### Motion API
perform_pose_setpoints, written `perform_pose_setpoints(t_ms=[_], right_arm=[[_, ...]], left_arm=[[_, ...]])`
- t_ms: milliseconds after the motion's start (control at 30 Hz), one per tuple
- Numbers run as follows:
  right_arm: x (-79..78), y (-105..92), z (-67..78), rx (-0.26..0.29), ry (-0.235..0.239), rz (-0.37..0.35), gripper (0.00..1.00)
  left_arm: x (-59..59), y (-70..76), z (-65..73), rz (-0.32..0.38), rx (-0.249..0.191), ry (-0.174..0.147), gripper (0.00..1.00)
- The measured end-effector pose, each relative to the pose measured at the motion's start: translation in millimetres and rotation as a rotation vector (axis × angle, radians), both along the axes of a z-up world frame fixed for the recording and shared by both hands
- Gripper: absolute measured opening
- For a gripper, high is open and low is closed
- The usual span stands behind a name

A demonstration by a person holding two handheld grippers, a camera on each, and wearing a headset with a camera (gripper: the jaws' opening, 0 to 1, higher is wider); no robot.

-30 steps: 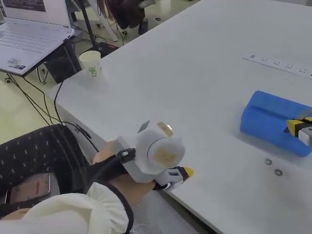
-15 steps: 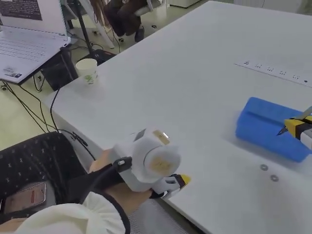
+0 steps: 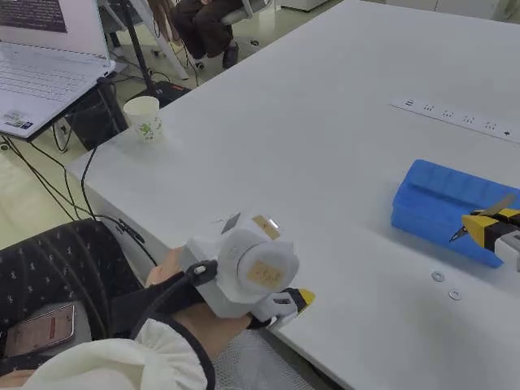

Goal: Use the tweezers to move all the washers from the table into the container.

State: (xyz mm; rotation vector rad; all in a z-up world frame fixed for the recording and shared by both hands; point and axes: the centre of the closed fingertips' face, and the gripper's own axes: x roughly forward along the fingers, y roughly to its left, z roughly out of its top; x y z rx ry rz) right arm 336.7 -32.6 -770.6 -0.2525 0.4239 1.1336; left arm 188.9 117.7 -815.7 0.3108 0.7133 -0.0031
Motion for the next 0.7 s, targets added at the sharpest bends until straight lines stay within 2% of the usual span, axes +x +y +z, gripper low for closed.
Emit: perform_pose_setpoints(t_ms=[433, 700], right_arm=[[-9.0, -3.7, -28.4, -0.046, 0.047, 0.009, 0.03], [-8.1, -4.5, -36.0, -0.061, 0.059, 0.004, 0.04]], left_arm=[[0.0, 0.2, 0.2, -0.001, 0.003, 0.000, 0.81], [0.2, 0.8, -0.5, -0.001, 0.003, 0.001, 0.82]])
